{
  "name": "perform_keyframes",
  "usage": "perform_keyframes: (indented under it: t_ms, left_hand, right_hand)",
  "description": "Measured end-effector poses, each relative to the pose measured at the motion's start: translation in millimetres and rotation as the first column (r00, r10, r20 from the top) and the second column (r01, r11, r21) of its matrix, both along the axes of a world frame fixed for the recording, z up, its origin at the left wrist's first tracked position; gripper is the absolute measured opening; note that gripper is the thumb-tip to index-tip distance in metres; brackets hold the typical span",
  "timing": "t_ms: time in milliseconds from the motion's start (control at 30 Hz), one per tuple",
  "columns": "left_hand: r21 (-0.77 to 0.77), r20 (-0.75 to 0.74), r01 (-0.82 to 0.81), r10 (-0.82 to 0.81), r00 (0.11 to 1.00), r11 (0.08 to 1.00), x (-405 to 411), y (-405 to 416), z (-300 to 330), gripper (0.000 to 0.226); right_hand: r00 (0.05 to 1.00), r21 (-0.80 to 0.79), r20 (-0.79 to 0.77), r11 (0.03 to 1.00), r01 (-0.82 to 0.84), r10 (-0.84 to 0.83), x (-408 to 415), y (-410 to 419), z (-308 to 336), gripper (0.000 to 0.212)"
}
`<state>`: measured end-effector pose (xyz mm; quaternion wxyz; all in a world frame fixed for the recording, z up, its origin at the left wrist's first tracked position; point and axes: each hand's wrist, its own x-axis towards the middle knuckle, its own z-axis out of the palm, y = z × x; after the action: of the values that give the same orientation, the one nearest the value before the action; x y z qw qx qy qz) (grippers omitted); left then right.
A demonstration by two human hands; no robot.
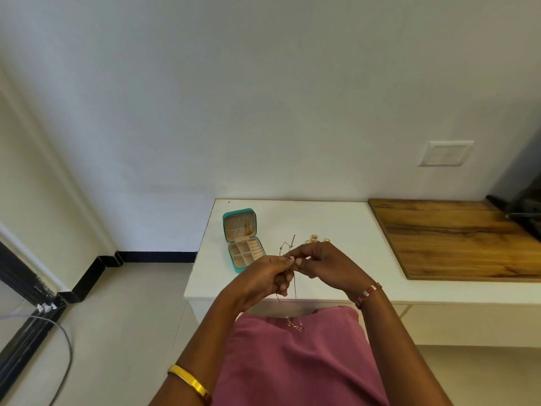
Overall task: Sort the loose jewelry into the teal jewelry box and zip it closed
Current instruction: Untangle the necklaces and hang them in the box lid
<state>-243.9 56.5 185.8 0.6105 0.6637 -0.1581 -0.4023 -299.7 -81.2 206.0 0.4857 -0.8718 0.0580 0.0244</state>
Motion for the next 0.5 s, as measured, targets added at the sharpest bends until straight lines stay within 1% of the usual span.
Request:
perform_keyframes:
  t_ms: [67,200,367,500]
  left_hand:
    - [-0.009,-0.009,-0.039,0.039,0.999,0.999,1.9,-1.0,0.3,0.029]
    - [-0.021,-0.032,-0.111,0.110,0.993,0.994,4.4,-1.2,1.1,0.029]
    - [0.081,0.081,-0.121,0.114,0.990,0.989,3.7,-3.0,-0.1,0.029]
    - [0.126,0.103,-0.115,0.102,0.989,0.985,0.7,-4.9,0.5,0.027]
  right_hand:
    - [1.000,0.009,-0.007,1.000,-0.007,0.007,-0.6,-1.6,-1.8,0.019]
    - [0.996,0.002,0.030,0.996,0.086,-0.086,2.1,-3.7,-8.4,0.010]
    - [0.991,-0.049,0.040,0.991,0.126,-0.124,4.5,-5.0,-14.1,0.011]
    - [0.993,-0.060,0.032,0.991,0.118,-0.116,4.0,-6.5,-17.3,0.018]
